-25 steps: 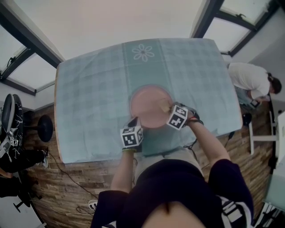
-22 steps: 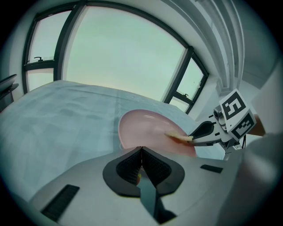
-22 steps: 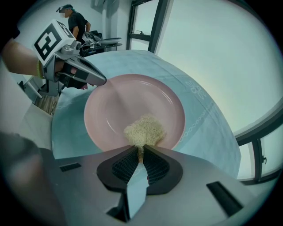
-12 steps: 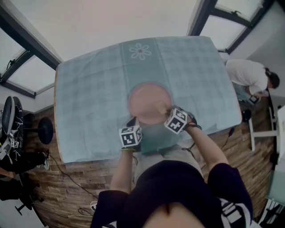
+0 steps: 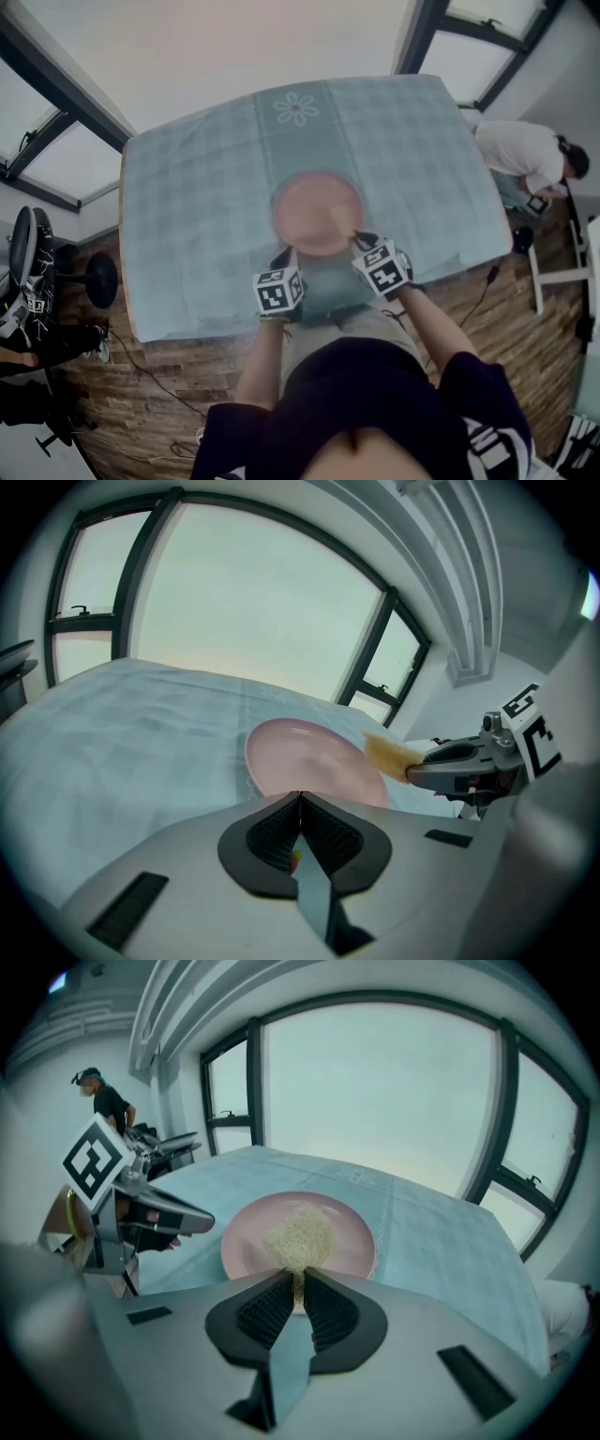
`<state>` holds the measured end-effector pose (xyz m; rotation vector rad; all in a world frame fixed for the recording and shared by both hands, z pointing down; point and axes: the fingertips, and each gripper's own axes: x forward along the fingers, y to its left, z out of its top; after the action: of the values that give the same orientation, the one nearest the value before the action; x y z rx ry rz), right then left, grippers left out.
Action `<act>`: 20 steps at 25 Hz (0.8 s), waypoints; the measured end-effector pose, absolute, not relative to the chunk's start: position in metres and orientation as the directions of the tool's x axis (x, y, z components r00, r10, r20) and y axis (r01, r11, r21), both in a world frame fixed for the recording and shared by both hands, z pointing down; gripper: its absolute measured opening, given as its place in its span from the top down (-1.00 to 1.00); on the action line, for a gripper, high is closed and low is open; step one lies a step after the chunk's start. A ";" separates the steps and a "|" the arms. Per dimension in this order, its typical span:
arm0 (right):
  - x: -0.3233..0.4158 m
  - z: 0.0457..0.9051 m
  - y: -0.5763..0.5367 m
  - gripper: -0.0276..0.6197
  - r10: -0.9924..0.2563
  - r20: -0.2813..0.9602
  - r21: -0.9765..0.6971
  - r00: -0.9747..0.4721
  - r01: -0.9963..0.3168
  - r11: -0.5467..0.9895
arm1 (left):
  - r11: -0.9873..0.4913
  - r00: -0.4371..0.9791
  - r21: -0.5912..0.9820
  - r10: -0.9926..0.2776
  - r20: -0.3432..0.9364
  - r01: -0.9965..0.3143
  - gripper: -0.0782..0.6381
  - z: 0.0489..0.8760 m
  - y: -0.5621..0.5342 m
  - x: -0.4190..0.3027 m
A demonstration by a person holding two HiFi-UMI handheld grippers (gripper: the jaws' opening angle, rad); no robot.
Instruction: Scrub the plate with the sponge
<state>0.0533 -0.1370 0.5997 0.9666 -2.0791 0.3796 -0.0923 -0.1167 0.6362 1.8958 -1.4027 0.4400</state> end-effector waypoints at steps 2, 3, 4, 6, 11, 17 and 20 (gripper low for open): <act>0.048 0.588 -0.132 0.78 -0.531 0.733 0.016 -0.425 -0.769 0.639 | -0.149 0.358 0.358 -0.680 0.640 -0.922 0.76 0.632 -0.112 -0.090; 0.045 0.582 -0.129 0.78 -0.542 0.715 -0.004 -0.441 -0.778 0.628 | -0.152 0.363 0.362 -0.680 0.637 -0.920 0.76 0.630 -0.110 -0.089; 0.043 0.576 -0.127 0.78 -0.554 0.696 -0.023 -0.458 -0.784 0.620 | -0.155 0.367 0.365 -0.680 0.635 -0.918 0.76 0.627 -0.107 -0.087; 0.037 0.566 -0.123 0.78 -0.573 0.655 -0.067 -0.492 -0.793 0.605 | -0.163 0.376 0.371 -0.683 0.626 -0.914 0.76 0.621 -0.103 -0.086; 0.028 0.546 -0.114 0.78 -0.595 0.579 -0.183 -0.557 -0.801 0.570 | -0.162 0.401 0.415 -0.696 0.595 -0.895 0.76 0.603 -0.095 -0.082; 0.023 0.533 -0.111 0.78 -0.598 0.533 -0.220 -0.598 -0.781 0.585 | -0.147 0.414 0.455 -0.713 0.567 -0.878 0.76 0.589 -0.088 -0.076; 0.026 0.529 -0.105 0.78 -0.586 0.527 -0.228 -0.616 -0.766 0.601 | -0.139 0.406 0.457 -0.720 0.563 -0.879 0.76 0.582 -0.083 -0.072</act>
<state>0.0260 -0.1054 0.5288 1.0826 -2.4305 0.6177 -0.0718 -0.0826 0.5823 1.9084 -1.3655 0.2665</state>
